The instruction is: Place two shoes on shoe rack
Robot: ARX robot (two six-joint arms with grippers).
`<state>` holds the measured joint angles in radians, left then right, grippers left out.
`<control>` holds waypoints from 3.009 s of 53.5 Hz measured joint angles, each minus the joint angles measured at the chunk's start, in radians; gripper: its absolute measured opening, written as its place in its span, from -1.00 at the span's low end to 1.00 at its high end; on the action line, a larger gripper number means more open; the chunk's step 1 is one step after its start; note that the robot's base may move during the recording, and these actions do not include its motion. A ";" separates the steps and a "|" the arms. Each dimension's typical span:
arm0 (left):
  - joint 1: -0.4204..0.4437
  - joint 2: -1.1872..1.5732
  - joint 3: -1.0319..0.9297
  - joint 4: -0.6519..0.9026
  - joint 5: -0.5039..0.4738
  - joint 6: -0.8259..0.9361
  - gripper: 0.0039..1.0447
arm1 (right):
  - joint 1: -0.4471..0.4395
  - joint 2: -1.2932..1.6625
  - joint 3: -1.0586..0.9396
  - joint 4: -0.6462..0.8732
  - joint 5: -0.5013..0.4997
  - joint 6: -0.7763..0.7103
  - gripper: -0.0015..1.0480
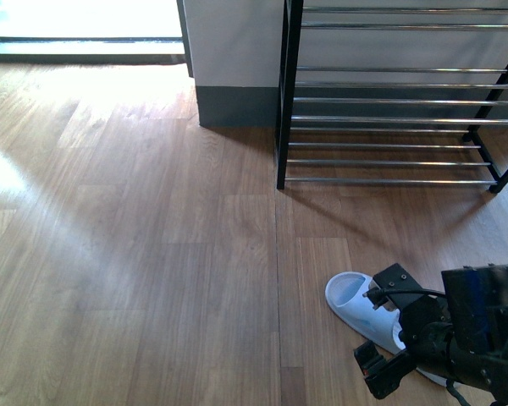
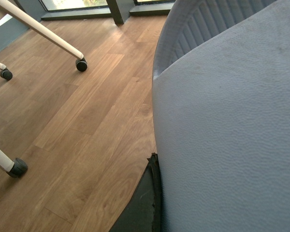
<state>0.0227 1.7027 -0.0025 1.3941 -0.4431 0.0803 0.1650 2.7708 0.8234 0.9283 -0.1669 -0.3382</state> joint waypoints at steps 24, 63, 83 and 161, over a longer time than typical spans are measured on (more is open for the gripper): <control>0.000 0.000 0.000 0.000 0.000 0.000 -0.97 | -0.059 0.200 0.076 0.284 0.039 -0.066 0.82; 0.000 0.000 0.000 0.000 0.000 0.000 -0.97 | -0.048 0.270 0.224 0.177 -0.032 -0.017 -0.27; 0.000 0.000 0.000 0.000 0.000 0.000 -0.97 | -0.052 0.207 0.155 0.239 -0.014 0.013 -0.97; 0.000 0.000 0.000 0.000 0.000 0.000 -0.97 | -0.069 0.039 -0.053 0.469 0.014 0.016 -0.97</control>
<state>0.0227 1.7027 -0.0025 1.3941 -0.4431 0.0803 0.0959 2.8094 0.7708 1.3972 -0.1532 -0.3222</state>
